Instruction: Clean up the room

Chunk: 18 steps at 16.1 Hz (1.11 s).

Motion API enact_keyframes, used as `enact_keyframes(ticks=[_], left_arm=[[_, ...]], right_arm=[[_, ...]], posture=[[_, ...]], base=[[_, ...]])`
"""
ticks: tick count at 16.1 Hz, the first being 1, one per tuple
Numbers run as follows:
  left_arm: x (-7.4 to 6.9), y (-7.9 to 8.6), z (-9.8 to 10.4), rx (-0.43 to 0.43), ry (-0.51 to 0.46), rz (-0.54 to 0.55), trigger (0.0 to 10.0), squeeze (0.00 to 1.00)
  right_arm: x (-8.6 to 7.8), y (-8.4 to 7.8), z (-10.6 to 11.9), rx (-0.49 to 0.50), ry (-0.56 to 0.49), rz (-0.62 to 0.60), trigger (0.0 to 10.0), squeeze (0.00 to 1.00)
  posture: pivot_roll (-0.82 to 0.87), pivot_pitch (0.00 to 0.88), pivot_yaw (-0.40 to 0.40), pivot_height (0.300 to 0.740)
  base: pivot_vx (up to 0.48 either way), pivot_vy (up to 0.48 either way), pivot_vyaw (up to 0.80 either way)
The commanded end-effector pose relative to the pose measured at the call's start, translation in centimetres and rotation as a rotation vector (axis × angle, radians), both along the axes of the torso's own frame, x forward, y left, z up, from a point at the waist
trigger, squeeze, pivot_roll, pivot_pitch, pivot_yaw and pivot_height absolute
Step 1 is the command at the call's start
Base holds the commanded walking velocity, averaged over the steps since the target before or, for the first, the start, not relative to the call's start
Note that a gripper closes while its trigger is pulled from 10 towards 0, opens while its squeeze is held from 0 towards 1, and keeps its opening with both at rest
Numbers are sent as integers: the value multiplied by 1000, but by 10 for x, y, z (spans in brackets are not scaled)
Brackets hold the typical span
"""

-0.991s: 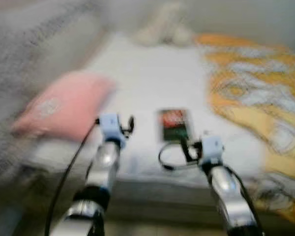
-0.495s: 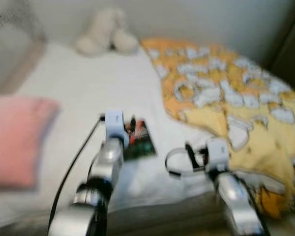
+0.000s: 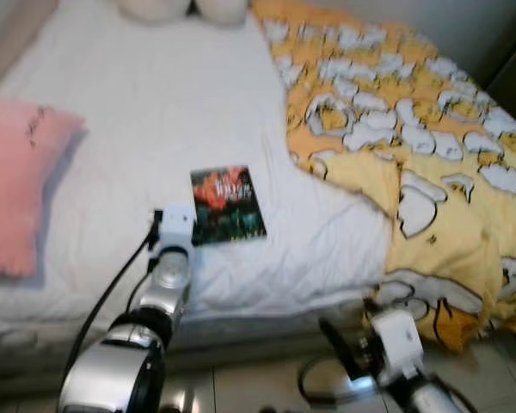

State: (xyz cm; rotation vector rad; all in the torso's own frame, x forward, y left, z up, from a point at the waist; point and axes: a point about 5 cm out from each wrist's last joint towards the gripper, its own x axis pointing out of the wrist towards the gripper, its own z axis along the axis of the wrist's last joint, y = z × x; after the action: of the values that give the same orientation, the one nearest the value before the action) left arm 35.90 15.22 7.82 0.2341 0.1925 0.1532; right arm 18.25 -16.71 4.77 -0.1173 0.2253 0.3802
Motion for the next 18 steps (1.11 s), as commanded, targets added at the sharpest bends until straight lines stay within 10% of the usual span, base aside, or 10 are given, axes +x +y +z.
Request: enact_keyframes(ticks=[1, 6, 18], left_arm=[[-1, -5, 0, -5, -13, -10, 10000, 0], [7, 12, 20, -57, -132, 105, 10000, 0], [11, -8, 39, -38, -272, 3, 10000, 0]], right_arm=[[-7, -3, 8, -3, -13, 9, 10000, 0], [-20, 3, 13, 8, -5, 35, 10000, 0], [-22, 13, 9, 29, 10, 42, 10000, 0]], posture=[[-156, 324, -166, 740], [-165, 345, -171, 740], [-129, 347, -145, 740]], base=[[0, 0, 0], [0, 0, 0], [0, 0, 0]])
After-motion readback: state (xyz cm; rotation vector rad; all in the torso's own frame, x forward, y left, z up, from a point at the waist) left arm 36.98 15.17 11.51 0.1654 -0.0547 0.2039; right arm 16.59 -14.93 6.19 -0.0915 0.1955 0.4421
